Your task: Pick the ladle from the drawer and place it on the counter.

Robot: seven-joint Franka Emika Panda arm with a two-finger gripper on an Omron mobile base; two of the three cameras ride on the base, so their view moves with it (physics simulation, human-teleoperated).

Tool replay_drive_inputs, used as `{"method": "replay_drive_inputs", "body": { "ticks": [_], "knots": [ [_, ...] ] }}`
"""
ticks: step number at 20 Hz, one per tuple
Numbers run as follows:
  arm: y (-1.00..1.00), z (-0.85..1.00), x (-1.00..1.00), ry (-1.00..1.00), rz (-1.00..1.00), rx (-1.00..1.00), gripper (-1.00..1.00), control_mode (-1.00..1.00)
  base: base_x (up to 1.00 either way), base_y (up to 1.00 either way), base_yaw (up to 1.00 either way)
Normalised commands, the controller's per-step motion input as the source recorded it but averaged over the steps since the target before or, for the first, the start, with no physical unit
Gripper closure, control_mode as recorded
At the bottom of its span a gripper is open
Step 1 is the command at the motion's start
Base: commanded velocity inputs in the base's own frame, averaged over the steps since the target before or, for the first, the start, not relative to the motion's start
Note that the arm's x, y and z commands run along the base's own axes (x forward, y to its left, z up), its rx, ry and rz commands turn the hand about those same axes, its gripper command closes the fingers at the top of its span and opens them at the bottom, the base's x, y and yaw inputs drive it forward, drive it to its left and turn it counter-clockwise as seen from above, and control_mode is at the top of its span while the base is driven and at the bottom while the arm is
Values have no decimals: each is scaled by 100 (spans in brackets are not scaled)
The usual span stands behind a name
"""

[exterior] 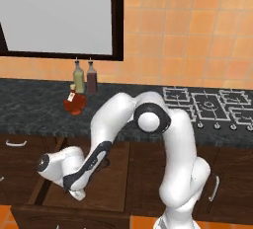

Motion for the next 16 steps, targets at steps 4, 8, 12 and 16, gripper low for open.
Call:
{"method": "replay_drive_inputs", "body": {
  "ticks": [4,8,12,16],
  "knots": [
    [-43,100,-59,-39,-19,10,100,-100,0,0,0],
    [-36,100,2,-39,-20,8,100,-100,0,0,0],
    [-43,100,36,-29,-14,13,100,-100,0,0,0],
    [-34,100,42,-15,-10,18,100,-100,0,0,0]
  ]
}}
